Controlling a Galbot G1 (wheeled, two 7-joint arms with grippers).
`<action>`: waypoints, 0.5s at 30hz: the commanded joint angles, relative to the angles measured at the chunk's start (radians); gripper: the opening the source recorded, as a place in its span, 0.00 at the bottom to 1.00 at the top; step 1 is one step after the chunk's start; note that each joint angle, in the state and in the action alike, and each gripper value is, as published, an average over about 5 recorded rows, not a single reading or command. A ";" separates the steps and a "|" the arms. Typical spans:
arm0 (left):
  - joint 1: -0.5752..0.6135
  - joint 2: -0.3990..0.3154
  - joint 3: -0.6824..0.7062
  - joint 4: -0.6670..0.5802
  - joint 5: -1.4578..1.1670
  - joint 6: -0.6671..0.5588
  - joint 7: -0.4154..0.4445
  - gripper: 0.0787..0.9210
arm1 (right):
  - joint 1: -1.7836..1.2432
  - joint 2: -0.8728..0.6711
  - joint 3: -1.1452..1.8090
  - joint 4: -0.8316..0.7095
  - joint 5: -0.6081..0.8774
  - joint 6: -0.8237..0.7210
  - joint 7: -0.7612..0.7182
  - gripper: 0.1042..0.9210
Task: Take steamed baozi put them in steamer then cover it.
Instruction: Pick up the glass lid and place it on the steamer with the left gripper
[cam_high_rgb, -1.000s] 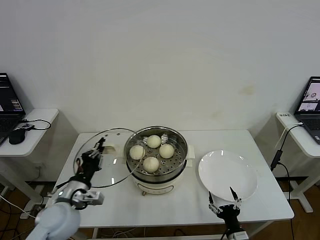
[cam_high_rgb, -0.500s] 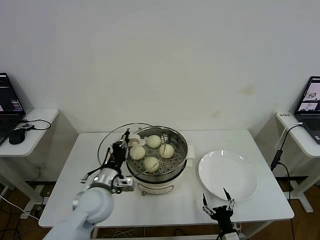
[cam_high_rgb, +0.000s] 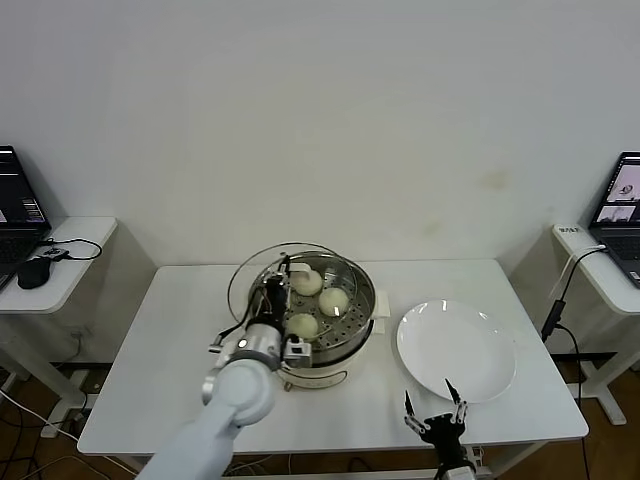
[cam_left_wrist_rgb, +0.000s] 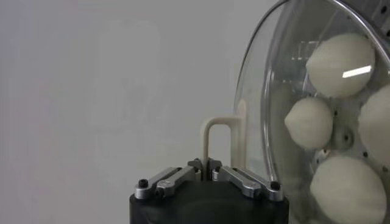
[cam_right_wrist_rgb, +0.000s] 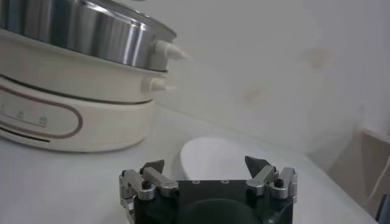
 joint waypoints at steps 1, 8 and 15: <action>-0.020 -0.129 0.028 0.102 0.099 0.001 0.015 0.06 | -0.001 0.000 -0.005 -0.006 -0.009 0.003 0.001 0.88; -0.016 -0.138 0.026 0.114 0.107 -0.005 0.011 0.06 | -0.002 -0.001 -0.005 -0.007 -0.009 0.004 0.001 0.88; -0.002 -0.142 0.018 0.116 0.113 -0.009 0.007 0.06 | -0.004 -0.001 -0.010 -0.010 -0.012 0.005 0.001 0.88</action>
